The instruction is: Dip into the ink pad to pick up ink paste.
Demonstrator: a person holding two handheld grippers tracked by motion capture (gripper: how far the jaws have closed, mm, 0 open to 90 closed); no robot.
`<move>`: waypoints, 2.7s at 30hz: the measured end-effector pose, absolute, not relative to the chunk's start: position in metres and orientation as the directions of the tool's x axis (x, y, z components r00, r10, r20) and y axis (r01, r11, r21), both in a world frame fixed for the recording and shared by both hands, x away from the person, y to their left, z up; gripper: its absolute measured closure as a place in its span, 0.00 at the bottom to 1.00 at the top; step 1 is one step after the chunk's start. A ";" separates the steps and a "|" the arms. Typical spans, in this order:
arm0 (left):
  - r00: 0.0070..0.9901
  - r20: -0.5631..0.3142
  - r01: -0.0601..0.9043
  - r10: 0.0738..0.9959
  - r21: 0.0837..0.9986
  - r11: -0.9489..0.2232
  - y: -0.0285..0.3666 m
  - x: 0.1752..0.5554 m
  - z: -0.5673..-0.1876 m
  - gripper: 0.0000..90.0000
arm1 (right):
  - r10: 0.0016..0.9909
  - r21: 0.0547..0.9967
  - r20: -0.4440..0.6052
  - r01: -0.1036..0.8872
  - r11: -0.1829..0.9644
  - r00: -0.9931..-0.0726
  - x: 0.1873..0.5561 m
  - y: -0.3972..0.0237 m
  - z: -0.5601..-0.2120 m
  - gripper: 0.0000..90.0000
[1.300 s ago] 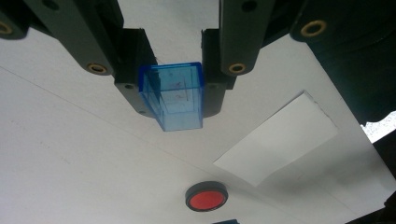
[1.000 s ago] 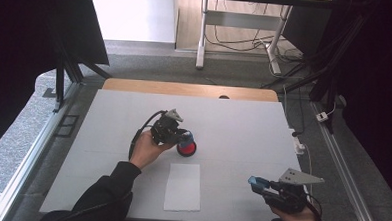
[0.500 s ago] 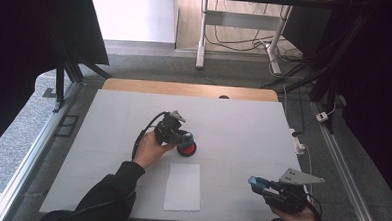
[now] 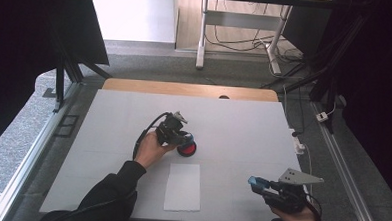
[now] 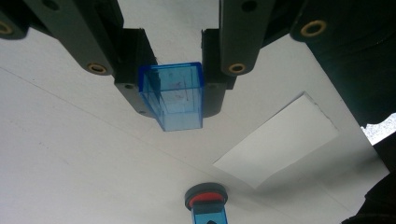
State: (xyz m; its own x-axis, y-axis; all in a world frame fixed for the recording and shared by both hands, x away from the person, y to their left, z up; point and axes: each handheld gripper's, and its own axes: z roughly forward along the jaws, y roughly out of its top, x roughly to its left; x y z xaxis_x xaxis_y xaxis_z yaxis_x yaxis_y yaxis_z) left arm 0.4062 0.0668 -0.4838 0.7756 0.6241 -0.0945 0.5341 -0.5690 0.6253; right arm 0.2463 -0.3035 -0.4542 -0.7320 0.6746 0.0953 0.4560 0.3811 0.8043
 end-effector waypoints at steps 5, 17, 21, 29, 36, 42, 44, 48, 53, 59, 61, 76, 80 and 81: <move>0.782 -0.014 0.495 0.623 0.622 -0.607 0.059 0.398 -0.483 0.79 | 0.675 0.803 0.092 0.455 0.384 -0.732 0.246 -0.303 -0.454 0.76; 0.776 -0.029 0.509 0.630 0.620 -0.598 0.059 0.399 -0.483 0.79 | 0.674 0.799 0.090 0.457 0.390 -0.733 0.246 -0.303 -0.454 0.76; 0.771 -0.080 0.534 0.632 0.620 -0.574 0.064 0.404 -0.484 0.79 | 0.674 0.799 0.090 0.458 0.391 -0.733 0.246 -0.303 -0.454 0.76; 0.753 -0.183 0.584 0.632 0.628 -0.514 0.075 0.413 -0.487 0.79 | 0.672 0.798 0.090 0.457 0.393 -0.735 0.247 -0.302 -0.454 0.76; 0.763 -0.108 0.542 0.637 0.643 -0.541 0.069 0.404 -0.487 0.79 | 0.672 0.798 0.089 0.456 0.394 -0.736 0.247 -0.302 -0.455 0.76; 0.769 -0.067 0.516 0.636 0.653 -0.555 0.066 0.399 -0.488 0.79 | 0.669 0.799 0.087 0.453 0.396 -0.739 0.246 -0.301 -0.455 0.76; 0.768 -0.077 0.519 0.636 0.656 -0.548 0.068 0.400 -0.488 0.79 | 0.668 0.799 0.087 0.452 0.396 -0.739 0.246 -0.302 -0.455 0.76; 0.770 -0.095 0.525 0.631 0.656 -0.542 0.070 0.402 -0.487 0.79 | 0.667 0.800 0.090 0.453 0.395 -0.740 0.247 -0.302 -0.455 0.76; 0.769 -0.160 0.546 0.619 0.668 -0.506 0.076 0.403 -0.479 0.79 | 0.667 0.800 0.090 0.453 0.394 -0.739 0.247 -0.302 -0.455 0.76; 0.768 -0.239 0.569 0.595 0.681 -0.461 0.081 0.403 -0.468 0.79 | 0.667 0.800 0.089 0.452 0.395 -0.740 0.246 -0.302 -0.455 0.76; 0.767 -0.248 0.572 0.592 0.682 -0.455 0.082 0.404 -0.466 0.79 | 0.667 0.799 0.088 0.451 0.396 -0.740 0.246 -0.302 -0.455 0.76; 0.743 -0.255 0.612 0.619 0.634 -0.473 0.080 0.411 -0.482 0.79 | 0.665 0.799 0.090 0.452 0.396 -0.741 0.247 -0.302 -0.455 0.76; 0.737 -0.239 0.615 0.632 0.623 -0.482 0.079 0.412 -0.486 0.79 | 0.665 0.799 0.090 0.452 0.396 -0.741 0.247 -0.302 -0.455 0.76; 0.741 -0.233 0.610 0.630 0.626 -0.485 0.079 0.412 -0.487 0.79 | 0.665 0.799 0.090 0.452 0.396 -0.741 0.247 -0.302 -0.455 0.76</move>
State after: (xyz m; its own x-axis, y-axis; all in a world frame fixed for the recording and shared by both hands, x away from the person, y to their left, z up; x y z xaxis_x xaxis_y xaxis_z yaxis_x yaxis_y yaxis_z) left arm 0.4115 0.0787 -0.4874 0.7407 0.6302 -0.2329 0.6100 -0.4854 0.6263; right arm 0.2466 -0.3018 -0.4547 -0.7415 0.6649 0.0900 0.4521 0.3959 0.7993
